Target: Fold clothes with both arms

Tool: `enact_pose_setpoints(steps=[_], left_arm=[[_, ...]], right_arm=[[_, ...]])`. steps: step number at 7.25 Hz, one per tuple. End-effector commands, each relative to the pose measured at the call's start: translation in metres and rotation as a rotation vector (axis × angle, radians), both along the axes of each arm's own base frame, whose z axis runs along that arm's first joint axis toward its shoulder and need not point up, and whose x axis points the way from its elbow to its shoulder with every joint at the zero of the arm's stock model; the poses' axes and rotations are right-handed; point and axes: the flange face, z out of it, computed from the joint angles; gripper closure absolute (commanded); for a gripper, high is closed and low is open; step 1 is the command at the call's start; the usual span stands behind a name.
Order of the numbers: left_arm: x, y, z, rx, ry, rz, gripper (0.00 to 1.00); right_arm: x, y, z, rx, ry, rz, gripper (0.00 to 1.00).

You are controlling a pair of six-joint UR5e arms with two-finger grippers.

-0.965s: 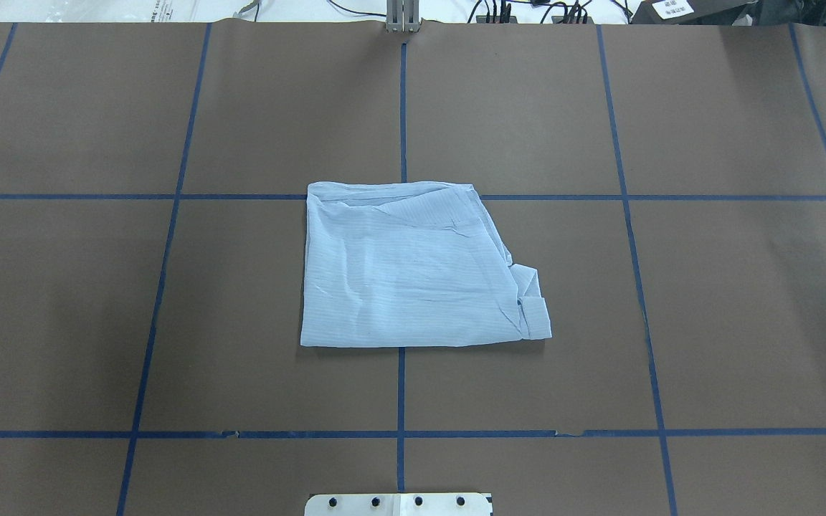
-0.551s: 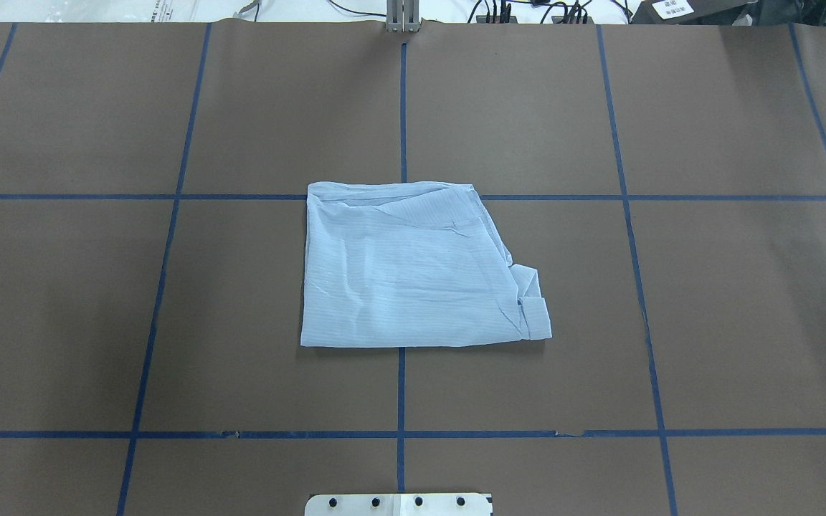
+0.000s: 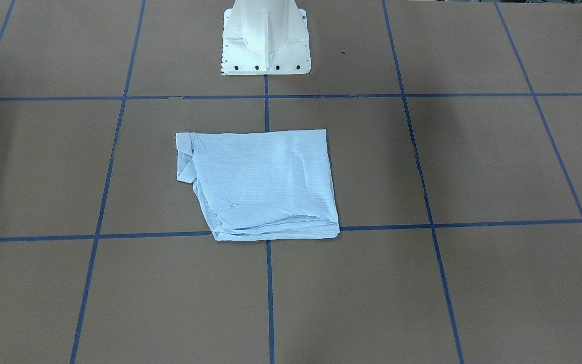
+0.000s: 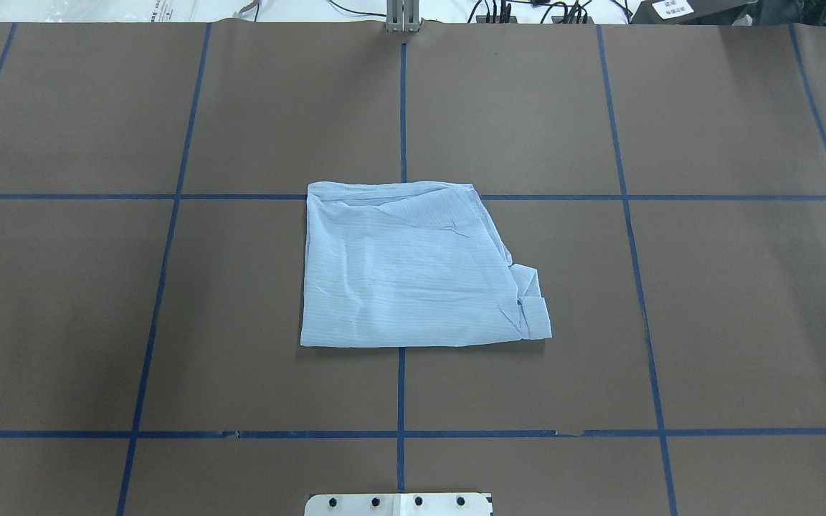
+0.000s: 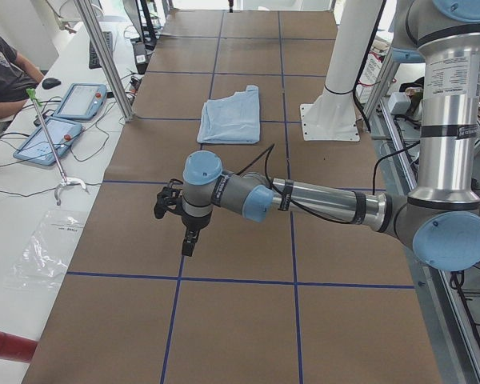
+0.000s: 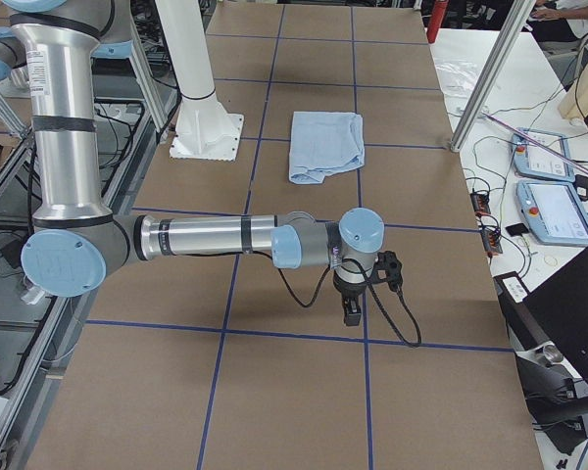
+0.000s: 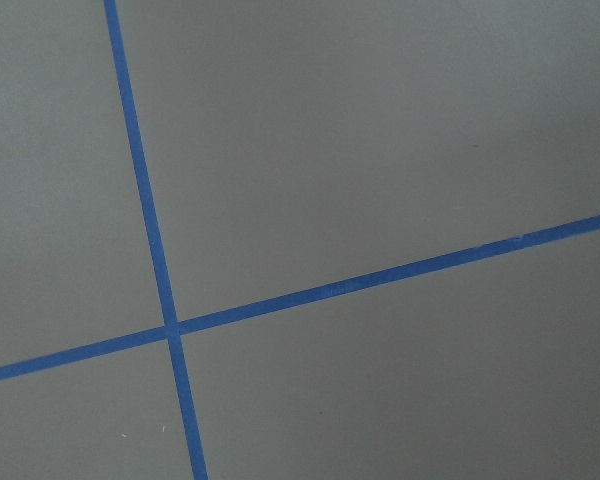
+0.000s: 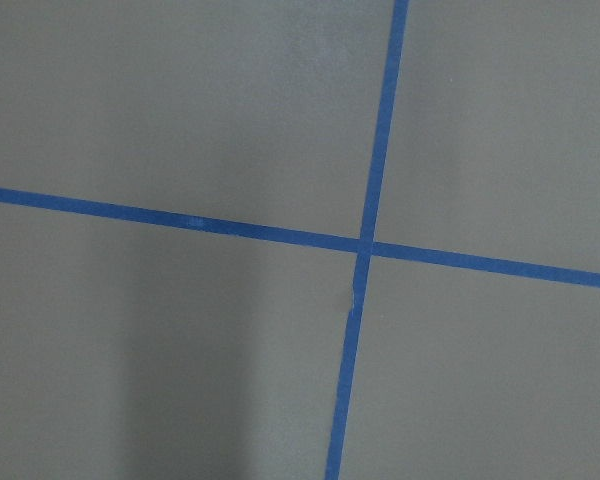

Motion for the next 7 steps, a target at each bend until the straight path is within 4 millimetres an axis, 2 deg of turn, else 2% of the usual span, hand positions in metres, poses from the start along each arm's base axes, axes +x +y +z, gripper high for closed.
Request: enact_pose_setpoints(steps=[1, 2, 3, 4, 6, 7], left_arm=[[-0.013, 0.012, 0.045, -0.067, 0.009, 0.049, 0.0], [-0.006, 0.016, 0.062, -0.1, 0.094, 0.079, 0.0], [-0.006, 0.016, 0.07, -0.112, 0.096, 0.079, 0.0], [-0.007, 0.013, 0.065, -0.103, 0.095, 0.077, 0.0], [-0.03, 0.008, 0.053, -0.081, 0.066, 0.027, 0.0], [-0.031, 0.007, 0.051, -0.081, 0.065, 0.023, 0.0]], right_arm=[[0.001, 0.01, 0.011, -0.024, -0.001, 0.002, 0.0], [0.002, 0.014, 0.013, -0.031, -0.011, 0.004, 0.0], [0.007, 0.016, 0.016, -0.045, -0.012, 0.02, 0.0], [0.008, 0.016, 0.017, -0.082, -0.015, 0.06, 0.0], [0.008, 0.026, 0.024, -0.106, -0.016, 0.074, 0.0], [0.013, 0.031, 0.028, -0.112, -0.015, 0.083, 0.0]])
